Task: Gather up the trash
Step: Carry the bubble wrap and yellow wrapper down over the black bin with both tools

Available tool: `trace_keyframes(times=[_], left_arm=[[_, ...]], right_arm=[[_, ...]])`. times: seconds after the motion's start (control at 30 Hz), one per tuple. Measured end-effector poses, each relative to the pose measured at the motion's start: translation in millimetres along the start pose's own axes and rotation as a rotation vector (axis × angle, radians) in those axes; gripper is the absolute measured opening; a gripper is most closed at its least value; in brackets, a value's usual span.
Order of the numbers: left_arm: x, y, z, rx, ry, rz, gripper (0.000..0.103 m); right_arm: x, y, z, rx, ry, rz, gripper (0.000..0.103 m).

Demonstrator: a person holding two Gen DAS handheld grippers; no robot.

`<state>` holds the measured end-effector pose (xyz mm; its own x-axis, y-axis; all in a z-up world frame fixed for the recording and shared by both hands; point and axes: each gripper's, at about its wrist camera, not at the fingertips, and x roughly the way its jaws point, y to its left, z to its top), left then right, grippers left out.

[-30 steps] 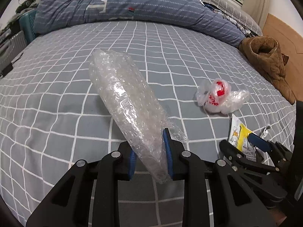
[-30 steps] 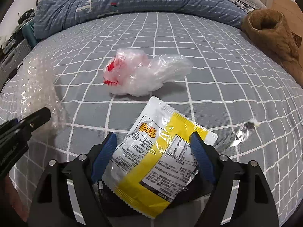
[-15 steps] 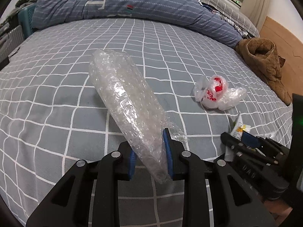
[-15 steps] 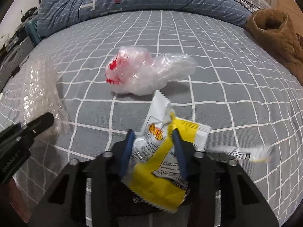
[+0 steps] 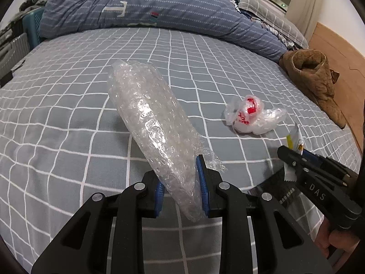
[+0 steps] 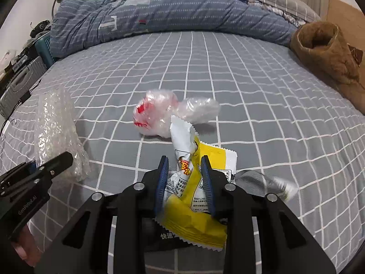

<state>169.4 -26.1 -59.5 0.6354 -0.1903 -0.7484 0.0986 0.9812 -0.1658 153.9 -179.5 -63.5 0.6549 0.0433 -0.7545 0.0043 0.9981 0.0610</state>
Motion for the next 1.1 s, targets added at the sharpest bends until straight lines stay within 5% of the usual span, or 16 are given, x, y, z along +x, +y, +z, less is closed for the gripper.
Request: trace_keyframes(times=[1.1], left_arm=[[-111, -36, -82, 0.047, -0.007, -0.054, 0.025]], right_arm=[[-119, 18, -75, -0.090, -0.045, 0.004, 0.029]])
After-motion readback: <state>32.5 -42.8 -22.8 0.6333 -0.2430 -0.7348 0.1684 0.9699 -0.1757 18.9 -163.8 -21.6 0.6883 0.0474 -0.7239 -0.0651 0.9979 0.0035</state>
